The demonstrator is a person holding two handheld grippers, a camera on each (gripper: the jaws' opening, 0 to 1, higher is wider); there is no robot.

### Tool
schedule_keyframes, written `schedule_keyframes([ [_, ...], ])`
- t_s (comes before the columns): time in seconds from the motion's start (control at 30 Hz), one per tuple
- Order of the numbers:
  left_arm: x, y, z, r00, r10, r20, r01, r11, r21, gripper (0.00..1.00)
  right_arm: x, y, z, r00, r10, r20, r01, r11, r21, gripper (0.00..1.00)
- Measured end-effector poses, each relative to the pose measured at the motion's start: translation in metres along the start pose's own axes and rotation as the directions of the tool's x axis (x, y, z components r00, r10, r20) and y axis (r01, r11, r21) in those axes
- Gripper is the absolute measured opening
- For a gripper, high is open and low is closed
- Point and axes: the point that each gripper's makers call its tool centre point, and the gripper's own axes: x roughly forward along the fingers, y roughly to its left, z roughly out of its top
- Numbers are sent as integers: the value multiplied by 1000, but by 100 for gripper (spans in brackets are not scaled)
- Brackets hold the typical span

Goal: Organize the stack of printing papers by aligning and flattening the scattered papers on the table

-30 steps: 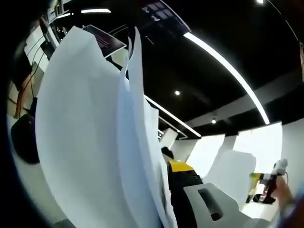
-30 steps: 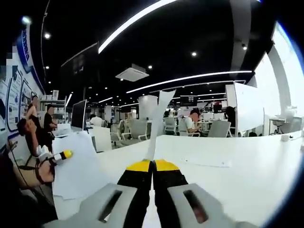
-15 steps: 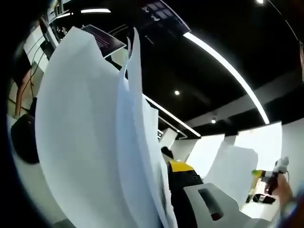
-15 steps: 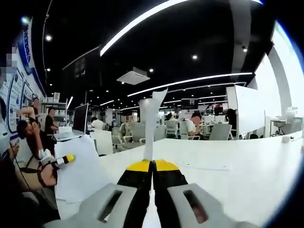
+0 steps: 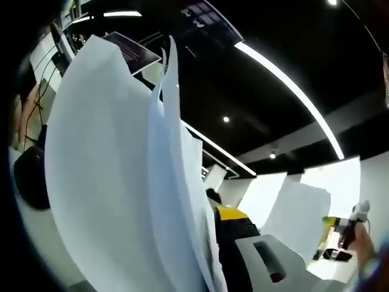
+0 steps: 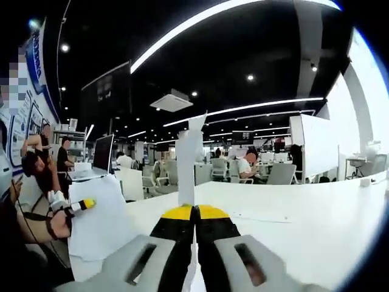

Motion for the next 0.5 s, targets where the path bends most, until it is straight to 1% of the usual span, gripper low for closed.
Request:
schedule_keyframes([
  [0.5, 0, 0, -1, 1000, 1, -1, -1, 1000, -1, 11, -2, 0, 7, 1000, -4, 20, 4, 1000, -6, 0],
])
